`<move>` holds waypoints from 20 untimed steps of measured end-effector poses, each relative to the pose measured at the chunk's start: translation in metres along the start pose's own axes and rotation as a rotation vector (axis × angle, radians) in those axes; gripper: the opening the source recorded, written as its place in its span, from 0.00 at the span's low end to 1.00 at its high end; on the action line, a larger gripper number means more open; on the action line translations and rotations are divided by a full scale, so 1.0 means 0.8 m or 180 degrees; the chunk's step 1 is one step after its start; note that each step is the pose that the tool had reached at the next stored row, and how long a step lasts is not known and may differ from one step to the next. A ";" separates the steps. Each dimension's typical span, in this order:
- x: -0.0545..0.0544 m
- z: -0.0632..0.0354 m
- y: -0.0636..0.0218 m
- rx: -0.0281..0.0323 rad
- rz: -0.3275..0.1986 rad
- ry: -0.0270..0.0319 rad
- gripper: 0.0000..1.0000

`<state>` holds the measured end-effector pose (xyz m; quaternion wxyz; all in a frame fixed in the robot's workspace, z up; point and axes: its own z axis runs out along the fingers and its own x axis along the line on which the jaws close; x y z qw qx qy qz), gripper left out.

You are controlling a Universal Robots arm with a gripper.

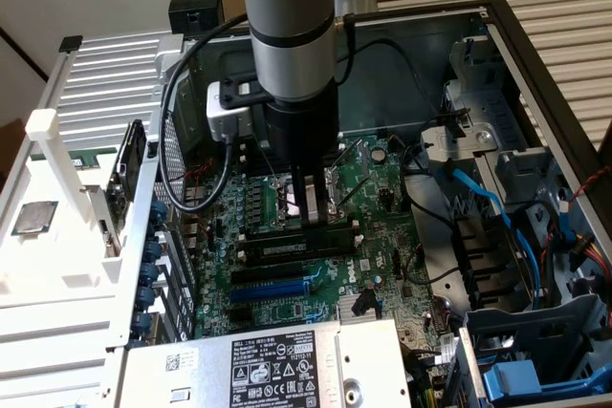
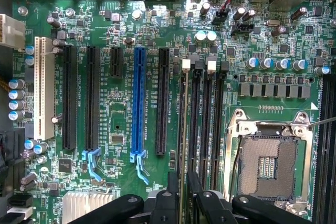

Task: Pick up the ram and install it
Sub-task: 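Insert the ram into the slot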

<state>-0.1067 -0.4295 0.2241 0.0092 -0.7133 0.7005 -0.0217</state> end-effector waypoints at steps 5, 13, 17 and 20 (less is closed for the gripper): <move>0.000 0.000 0.002 0.0000 0.0000 0.0000 0.22; 0.000 -0.011 0.003 0.0002 0.0000 0.0000 0.22; 0.000 -0.019 0.005 0.0005 0.0000 0.0000 0.22; 0.000 -0.022 0.005 0.0006 0.0000 0.0000 0.22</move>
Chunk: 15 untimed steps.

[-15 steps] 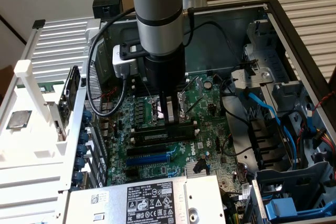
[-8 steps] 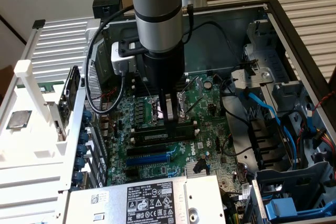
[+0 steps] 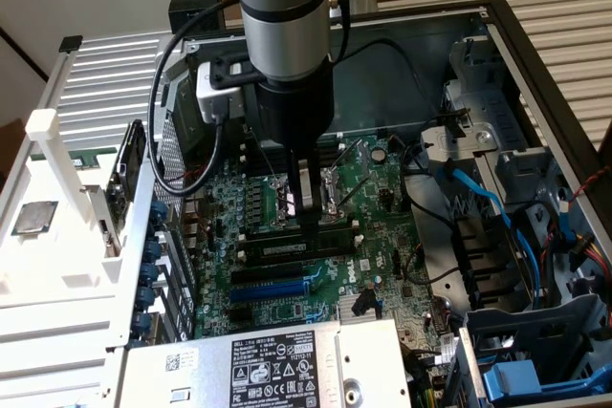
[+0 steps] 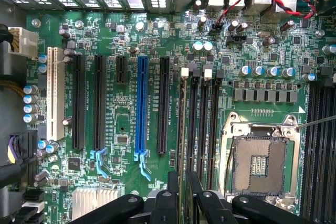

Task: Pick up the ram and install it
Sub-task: 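Press down the ram until it locks into place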

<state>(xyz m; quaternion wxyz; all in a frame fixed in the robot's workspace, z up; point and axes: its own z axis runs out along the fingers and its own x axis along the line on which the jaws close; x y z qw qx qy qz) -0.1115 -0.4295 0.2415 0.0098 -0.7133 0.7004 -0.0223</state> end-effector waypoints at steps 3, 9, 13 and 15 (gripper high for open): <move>0.000 0.000 0.000 0.0000 0.0000 0.0000 0.22; 0.000 -0.001 0.000 0.0000 0.0000 0.0000 0.22; 0.000 -0.003 0.000 -0.0003 0.0011 0.0001 0.22; 0.000 -0.003 0.000 -0.0007 0.0049 0.0002 0.22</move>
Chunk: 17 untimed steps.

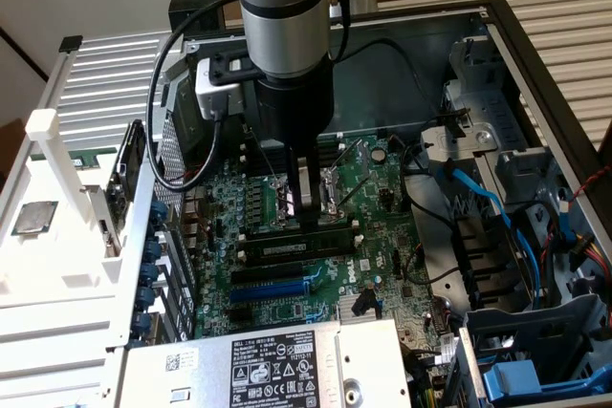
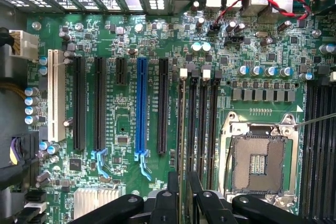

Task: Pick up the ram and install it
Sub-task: 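Press down the ram until it locks into place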

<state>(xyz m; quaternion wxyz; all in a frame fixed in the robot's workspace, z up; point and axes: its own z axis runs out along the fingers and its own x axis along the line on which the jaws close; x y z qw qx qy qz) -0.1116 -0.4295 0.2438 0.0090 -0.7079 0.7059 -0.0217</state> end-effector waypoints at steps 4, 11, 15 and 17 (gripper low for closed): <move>0.000 0.000 0.000 -0.0010 0.0055 0.0003 0.22; 0.000 0.000 0.000 -0.0087 0.0089 -0.0002 0.22; 0.000 0.000 0.000 -0.0087 0.0089 -0.0006 0.10; 0.000 0.000 0.000 -0.0088 0.0089 -0.0006 0.10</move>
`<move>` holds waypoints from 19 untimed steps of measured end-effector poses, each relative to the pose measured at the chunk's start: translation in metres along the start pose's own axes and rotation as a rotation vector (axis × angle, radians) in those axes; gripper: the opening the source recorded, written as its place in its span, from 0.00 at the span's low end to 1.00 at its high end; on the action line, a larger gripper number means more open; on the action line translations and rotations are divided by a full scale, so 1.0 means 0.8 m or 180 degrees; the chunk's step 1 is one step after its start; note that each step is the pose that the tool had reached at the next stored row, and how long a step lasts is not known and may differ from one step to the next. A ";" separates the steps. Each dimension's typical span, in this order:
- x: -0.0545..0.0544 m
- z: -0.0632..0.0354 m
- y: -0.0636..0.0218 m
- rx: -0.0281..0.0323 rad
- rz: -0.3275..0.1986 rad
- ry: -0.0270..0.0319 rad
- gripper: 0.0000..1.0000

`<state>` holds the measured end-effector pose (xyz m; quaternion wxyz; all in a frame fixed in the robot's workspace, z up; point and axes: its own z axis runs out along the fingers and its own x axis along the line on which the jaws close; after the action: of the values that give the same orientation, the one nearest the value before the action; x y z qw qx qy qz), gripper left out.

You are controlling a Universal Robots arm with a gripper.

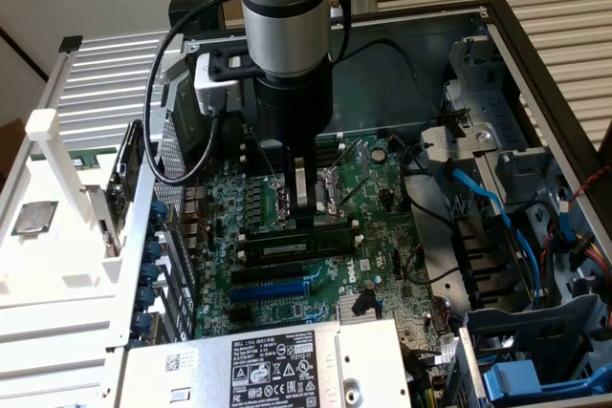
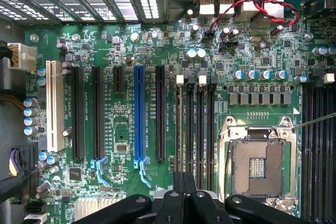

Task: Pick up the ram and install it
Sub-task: 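Press down the ram until it locks into place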

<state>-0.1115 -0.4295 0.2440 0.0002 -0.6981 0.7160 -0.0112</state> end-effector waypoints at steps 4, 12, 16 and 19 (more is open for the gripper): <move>-0.005 0.001 0.000 -0.0007 -0.0001 0.0029 0.10; -0.006 0.011 0.000 -0.0048 -0.0002 0.0035 0.10; -0.009 0.014 0.001 -0.0052 -0.0001 0.0035 0.10; -0.009 0.014 0.001 -0.0060 -0.0002 0.0039 0.10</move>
<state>-0.1116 -0.4227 0.2325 -0.0108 -0.6981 0.7158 -0.0087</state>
